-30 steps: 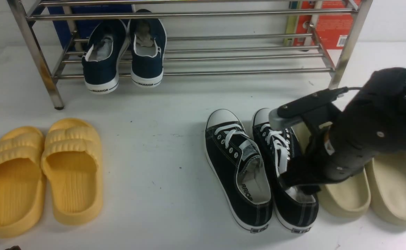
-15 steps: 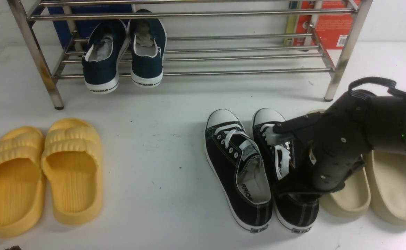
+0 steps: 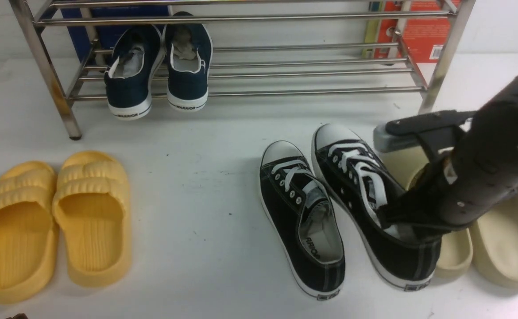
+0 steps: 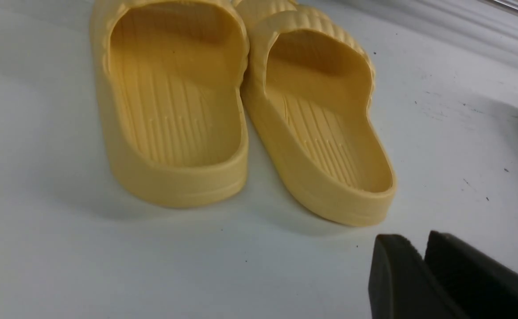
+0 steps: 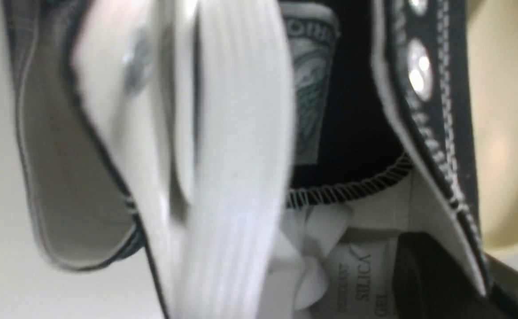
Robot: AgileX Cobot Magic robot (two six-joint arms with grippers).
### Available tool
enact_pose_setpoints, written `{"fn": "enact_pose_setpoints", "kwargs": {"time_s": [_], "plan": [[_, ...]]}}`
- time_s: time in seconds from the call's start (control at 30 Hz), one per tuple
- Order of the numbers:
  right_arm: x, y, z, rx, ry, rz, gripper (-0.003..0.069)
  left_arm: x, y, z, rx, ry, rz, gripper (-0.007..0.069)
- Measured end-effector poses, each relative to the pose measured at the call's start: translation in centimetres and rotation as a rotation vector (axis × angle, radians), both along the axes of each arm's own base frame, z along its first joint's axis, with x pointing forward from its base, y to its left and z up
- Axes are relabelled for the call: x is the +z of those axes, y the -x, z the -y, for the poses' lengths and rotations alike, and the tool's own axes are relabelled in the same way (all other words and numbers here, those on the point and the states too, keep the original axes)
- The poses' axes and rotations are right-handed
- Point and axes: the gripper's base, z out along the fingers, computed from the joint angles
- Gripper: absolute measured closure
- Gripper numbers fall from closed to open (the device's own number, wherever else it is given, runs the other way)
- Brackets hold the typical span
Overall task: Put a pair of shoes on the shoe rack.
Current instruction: Use the right arm to grab the shoe closest to it, then use the right arm to put a shoe into the shoe rack
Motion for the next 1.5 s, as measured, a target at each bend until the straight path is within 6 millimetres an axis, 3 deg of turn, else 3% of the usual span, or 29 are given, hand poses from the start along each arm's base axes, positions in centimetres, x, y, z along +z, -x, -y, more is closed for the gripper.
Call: {"fn": "enact_pose_setpoints", "kwargs": {"time_s": [0.1,0.23,0.5,0.8,1.03,1.2,1.5], "plan": [[1.3,0.2,0.1,0.000,-0.034,0.038,0.0641,0.0,0.0,0.0,0.000,0.000,0.000,0.0515],[2.3,-1.3,-0.4,-0.014,-0.074,0.080,0.0639,0.0,0.0,0.0,0.000,0.000,0.000,0.0512],[2.2,-7.9,-0.2,-0.061,-0.118,0.106,0.0637,0.0,0.0,0.0,0.000,0.000,0.000,0.0503],[-0.1,-16.9,0.6,-0.133,-0.236,0.088,0.0636,0.0,0.0,0.0,0.000,0.000,0.000,0.0498],[-0.2,-21.6,1.1,-0.170,-0.302,0.132,0.0636,0.0,0.0,0.0,0.000,0.000,0.000,0.0496],[-0.4,-23.7,1.0,-0.177,-0.325,0.174,0.0634,0.0,0.0,0.0,0.000,0.000,0.000,0.0495],[-2.1,-25.3,0.6,-0.196,-0.350,0.201,0.0630,0.0,0.0,0.0,0.000,0.000,0.000,0.0487]]}}
